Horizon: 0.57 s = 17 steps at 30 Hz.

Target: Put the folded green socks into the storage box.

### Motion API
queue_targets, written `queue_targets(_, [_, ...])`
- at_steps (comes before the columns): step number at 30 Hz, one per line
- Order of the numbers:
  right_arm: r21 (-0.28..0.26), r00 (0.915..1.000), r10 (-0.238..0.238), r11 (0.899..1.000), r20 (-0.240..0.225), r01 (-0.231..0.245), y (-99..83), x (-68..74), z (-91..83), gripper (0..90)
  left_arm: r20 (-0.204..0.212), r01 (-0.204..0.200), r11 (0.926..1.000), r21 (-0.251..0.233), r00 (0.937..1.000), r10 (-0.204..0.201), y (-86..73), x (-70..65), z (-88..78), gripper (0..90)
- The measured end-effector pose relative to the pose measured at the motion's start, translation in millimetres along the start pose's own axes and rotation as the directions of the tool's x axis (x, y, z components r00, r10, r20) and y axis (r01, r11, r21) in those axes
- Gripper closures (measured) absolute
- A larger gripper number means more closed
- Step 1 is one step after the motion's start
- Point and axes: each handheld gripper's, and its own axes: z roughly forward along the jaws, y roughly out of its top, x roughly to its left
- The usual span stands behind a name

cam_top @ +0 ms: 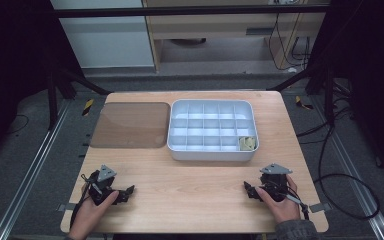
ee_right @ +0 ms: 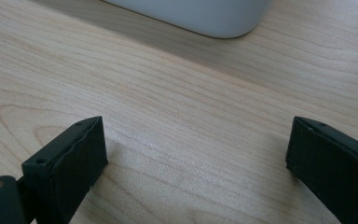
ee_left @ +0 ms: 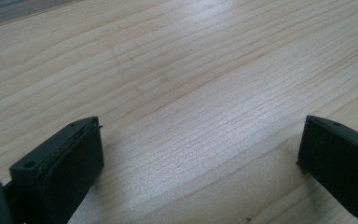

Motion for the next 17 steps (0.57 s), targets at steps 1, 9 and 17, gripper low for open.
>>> queue_targets(1, [-0.001, 1.0000, 0.000, 1.000, -0.004, 0.000, 0.5, 0.2, 0.7, 4.2, 0.000, 0.000, 1.0000, 0.002, 1.0000, 0.000, 0.3, -0.1, 0.1, 0.0])
queue_targets(9, [0.011, 0.9998, 0.017, 1.000, 0.011, -0.018, 6.0, 7.7, 7.2, 0.3, -0.005, 0.007, 1.0000, -0.003, 1.0000, -0.007, 7.6, 1.9, 7.8, 0.0])
queue_targets(17, [0.010, 0.9993, 0.028, 1.000, 0.024, -0.028, 7.8, 8.4, 9.2, 0.3, -0.016, 0.020, 0.9998, -0.002, 0.9997, -0.020, 11.2, 3.0, 11.4, 0.0])
